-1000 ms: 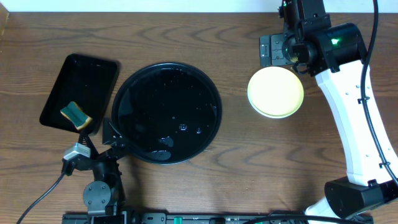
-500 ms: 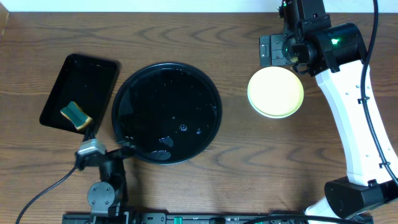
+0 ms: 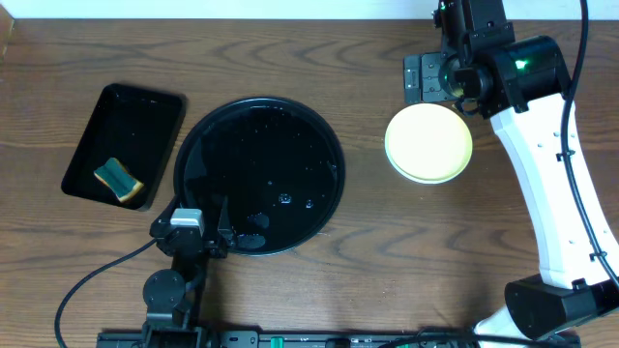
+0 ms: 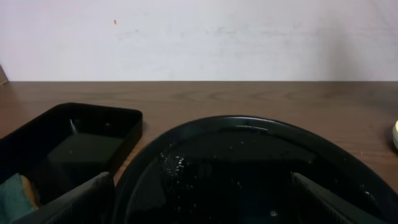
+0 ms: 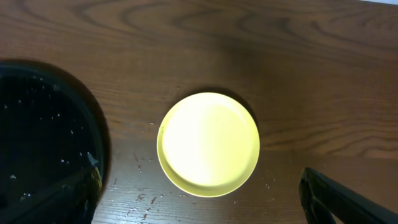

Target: Clean dirty plates on tray and stack at the side

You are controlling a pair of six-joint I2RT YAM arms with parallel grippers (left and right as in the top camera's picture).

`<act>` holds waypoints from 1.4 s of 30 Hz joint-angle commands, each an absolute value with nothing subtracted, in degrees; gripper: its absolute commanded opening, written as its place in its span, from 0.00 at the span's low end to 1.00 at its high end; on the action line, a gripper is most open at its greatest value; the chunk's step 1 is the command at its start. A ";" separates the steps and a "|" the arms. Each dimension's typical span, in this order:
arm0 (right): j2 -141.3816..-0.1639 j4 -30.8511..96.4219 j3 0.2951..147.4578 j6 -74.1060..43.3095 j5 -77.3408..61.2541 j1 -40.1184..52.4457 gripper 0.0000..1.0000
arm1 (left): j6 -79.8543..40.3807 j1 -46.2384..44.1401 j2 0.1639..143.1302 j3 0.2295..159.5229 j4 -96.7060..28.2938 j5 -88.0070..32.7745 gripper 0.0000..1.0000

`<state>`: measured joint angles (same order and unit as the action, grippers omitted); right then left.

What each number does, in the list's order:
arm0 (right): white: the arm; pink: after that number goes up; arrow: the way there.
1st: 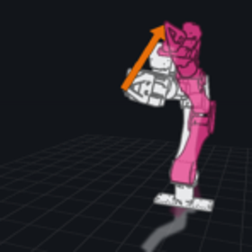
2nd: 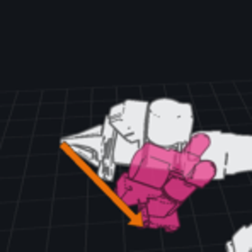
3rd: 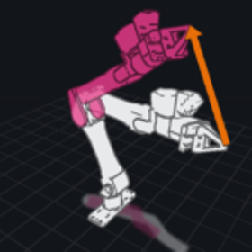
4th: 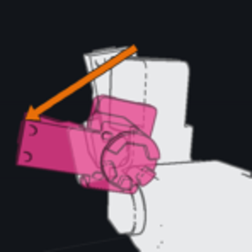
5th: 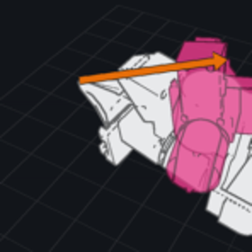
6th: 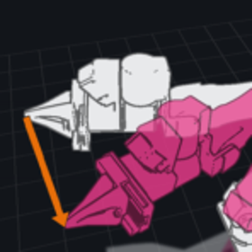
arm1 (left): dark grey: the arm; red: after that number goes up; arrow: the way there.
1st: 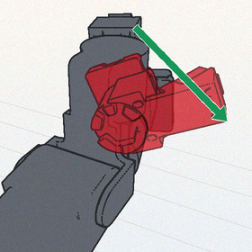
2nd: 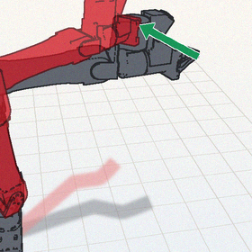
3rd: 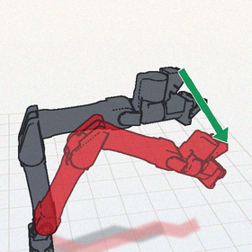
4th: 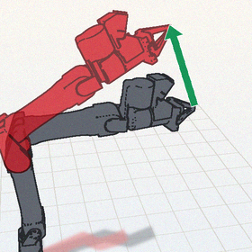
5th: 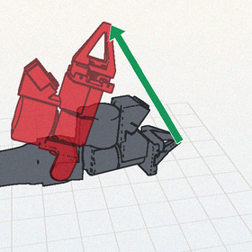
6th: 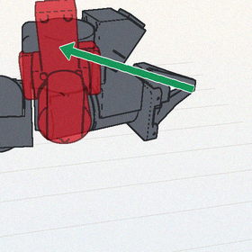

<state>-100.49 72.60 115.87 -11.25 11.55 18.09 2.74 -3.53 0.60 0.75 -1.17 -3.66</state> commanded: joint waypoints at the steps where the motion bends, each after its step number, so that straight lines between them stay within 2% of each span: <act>1: -99.98 72.66 116.55 -10.63 12.16 18.46 0.99 | 3.84 -3.64 0.10 0.23 -3.79 -5.85 0.88; 42: -99.98 72.66 116.55 -10.63 12.16 18.46 0.99 | 3.86 -3.62 2.57 0.23 -3.66 -5.54 0.88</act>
<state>-100.49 72.60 115.87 -11.25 11.55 18.09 3.07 -3.53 2.52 0.78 -1.21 -3.75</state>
